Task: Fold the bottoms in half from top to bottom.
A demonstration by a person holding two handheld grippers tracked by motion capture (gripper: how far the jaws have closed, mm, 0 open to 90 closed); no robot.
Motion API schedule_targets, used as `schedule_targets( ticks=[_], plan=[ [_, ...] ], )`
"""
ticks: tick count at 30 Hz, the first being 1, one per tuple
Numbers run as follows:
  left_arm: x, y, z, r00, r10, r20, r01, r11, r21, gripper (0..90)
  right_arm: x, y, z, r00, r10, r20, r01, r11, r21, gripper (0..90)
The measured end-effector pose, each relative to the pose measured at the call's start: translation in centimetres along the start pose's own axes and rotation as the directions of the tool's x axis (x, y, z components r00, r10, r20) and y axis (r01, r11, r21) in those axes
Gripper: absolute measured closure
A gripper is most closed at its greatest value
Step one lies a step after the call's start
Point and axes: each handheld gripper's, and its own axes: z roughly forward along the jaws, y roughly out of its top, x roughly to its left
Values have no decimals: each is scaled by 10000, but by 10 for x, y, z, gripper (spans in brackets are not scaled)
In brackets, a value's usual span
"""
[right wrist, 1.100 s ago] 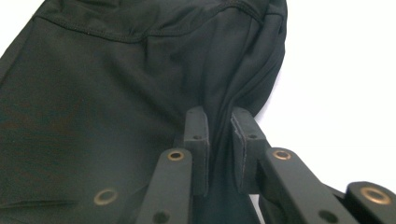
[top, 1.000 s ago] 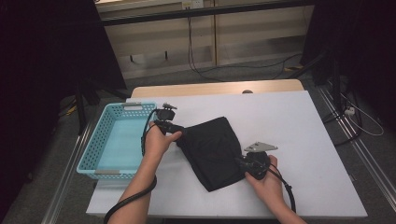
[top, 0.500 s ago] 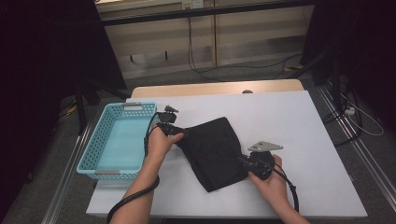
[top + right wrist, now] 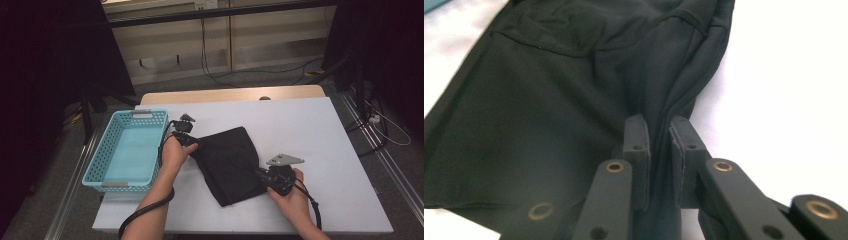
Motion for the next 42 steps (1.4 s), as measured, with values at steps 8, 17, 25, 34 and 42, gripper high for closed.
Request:
schedule_targets(
  ticks=[8, 17, 25, 34, 42],
  plan=[
    [-8, -1, 0, 9968, -187, 779, 179, 9998, 115, 775, 1, 1, 3, 10000, 50, -2, -50, 9999, 106, 792],
    [-8, 4, -4, 9956, -417, 842, 388, 9986, 358, 822, 0, 0, 3, 10000, -16, 16, 16, 10000, 84, 772],
    [-10, 9, -9, 9964, -207, 817, 168, 9987, 476, 824, -3, -2, 5, 9966, 69, 821, -85, 9998, 201, 408],
    [-11, 10, -12, 9964, -198, 824, 153, 9984, 548, 825, -3, -5, 8, 9959, 443, 794, -461, 9987, 210, 415],
    [-13, 18, -20, 9981, -146, 603, 91, 9958, 907, 827, 11, -3, 9, 9970, 445, 632, -459, 9987, 199, 792]
  ],
)
